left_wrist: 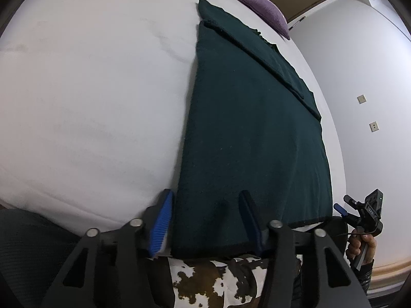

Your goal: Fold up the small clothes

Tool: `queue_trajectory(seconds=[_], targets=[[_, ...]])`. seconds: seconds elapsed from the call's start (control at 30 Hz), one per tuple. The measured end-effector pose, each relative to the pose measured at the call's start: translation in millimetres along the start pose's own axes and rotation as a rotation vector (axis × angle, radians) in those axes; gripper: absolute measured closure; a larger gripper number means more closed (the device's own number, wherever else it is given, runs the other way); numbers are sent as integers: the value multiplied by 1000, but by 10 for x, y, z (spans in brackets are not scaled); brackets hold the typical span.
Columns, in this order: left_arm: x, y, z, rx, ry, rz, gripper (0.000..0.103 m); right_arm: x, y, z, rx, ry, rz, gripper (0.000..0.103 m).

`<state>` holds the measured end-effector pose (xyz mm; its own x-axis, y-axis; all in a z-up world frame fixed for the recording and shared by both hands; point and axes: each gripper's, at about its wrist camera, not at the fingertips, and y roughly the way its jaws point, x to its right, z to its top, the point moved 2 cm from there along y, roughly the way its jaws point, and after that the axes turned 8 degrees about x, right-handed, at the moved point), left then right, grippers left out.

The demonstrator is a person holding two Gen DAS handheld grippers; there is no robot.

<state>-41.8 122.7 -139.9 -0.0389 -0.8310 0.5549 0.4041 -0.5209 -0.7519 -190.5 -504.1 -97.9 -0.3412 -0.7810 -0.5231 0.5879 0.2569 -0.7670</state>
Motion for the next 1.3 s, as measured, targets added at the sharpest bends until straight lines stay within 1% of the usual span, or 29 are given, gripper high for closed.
queue_trajectory(seconds=[0.07, 0.13, 0.2, 0.33, 0.47, 0.53, 0.6, 0.63, 0.67, 0.73, 0.83, 0.9, 0.97, 1.0, 1.07, 1.1, 1.17, 1.3], targets=[[3, 5, -7, -11, 2, -2, 62, -12, 39, 39, -35, -11, -30, 28], [4, 10, 4, -21, 7, -1, 68, -22, 130, 76, -95, -32, -61, 28], [16, 18, 5, -28, 11, -1, 69, 7, 198, 65, -153, -50, -81, 29], [22, 19, -9, -35, 21, 9, 69, 97, 285, 99, -210, -48, -84, 29], [26, 19, -19, -41, 31, 16, 69, 94, 345, 76, -242, -69, -80, 29], [32, 20, -25, -45, 36, 17, 69, 95, 350, 59, -252, -71, -64, 32], [42, 30, -31, -46, 46, 28, 75, 116, 349, 22, -260, -62, -51, 37], [54, 48, -34, -50, 49, 34, 83, 122, 351, 3, -263, -50, -38, 38], [70, 71, -35, -53, 49, 35, 88, 127, 357, -19, -268, -38, -21, 39], [74, 83, -42, -53, 49, 32, 92, 126, 400, -79, -287, -18, 12, 40], [80, 84, -42, -48, 49, 31, 94, 101, 445, -143, -276, -15, 17, 40], [79, 80, -40, -44, 47, 29, 94, 126, 419, -149, -260, 2, 36, 47], [77, 75, -36, -38, 45, 26, 95, 158, 384, -160, -249, 11, 47, 63], [77, 68, -37, -35, 42, 24, 95, 172, 365, -167, -241, 13, 52, 66], [64, 51, -35, -29, 36, 19, 95, 179, 339, -183, -228, 7, 58, 80], [51, 35, -32, -23, 29, 14, 95, 209, 308, -184, -219, 7, 58, 83], [28, -10, -14, -9, 15, 0, 95, 201, 273, -189, -199, 15, 74, 92], [-1, -135, 51, 37, -32, -57, 95, 172, 145, -179, -139, 27, 117, 96]])
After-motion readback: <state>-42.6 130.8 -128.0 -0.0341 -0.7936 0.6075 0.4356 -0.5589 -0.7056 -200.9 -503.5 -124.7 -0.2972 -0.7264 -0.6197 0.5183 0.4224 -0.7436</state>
